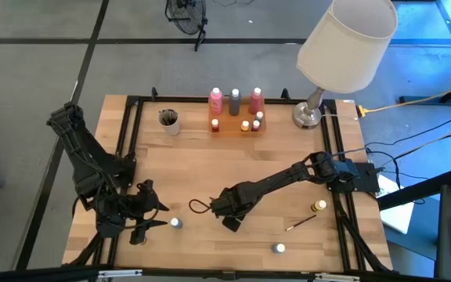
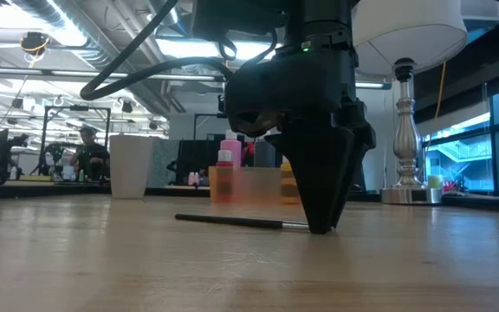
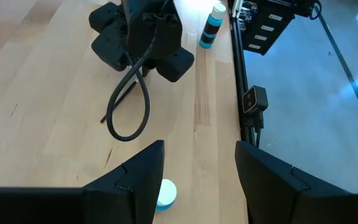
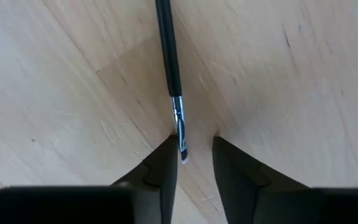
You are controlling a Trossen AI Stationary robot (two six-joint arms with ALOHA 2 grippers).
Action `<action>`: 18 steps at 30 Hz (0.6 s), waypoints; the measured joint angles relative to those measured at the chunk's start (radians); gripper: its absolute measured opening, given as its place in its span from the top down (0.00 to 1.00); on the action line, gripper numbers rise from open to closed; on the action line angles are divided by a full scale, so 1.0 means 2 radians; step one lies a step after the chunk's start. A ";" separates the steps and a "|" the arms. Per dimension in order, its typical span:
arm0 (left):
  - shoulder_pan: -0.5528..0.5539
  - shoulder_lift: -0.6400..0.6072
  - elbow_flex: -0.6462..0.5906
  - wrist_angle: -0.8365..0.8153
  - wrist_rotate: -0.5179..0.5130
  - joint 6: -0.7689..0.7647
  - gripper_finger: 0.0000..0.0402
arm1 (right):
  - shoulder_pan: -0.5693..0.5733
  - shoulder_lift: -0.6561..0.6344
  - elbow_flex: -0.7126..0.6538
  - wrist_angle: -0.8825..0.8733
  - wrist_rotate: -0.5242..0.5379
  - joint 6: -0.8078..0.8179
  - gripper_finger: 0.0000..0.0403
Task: Pick & Place Paint Supplies
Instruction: Put the silver paint brush into the white cup
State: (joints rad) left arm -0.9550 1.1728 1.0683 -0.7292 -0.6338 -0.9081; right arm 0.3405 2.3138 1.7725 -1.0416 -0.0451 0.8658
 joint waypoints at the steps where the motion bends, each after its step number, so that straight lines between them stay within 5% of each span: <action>1: 0.000 0.000 0.000 0.000 0.000 -0.003 0.52 | 0.000 0.000 0.000 0.000 0.000 0.000 0.77; 13: -0.013 0.000 0.000 0.000 -0.002 -0.013 0.52 | -0.001 0.000 0.000 0.001 -0.026 0.013 0.98; 18: -0.013 0.000 0.000 0.000 -0.002 -0.013 0.52 | 0.000 0.000 0.000 0.003 -0.028 0.026 0.99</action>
State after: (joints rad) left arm -0.9813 1.1729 1.0683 -0.7289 -0.6384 -0.9332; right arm 0.3401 2.3135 1.7725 -1.0350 -0.1013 0.9169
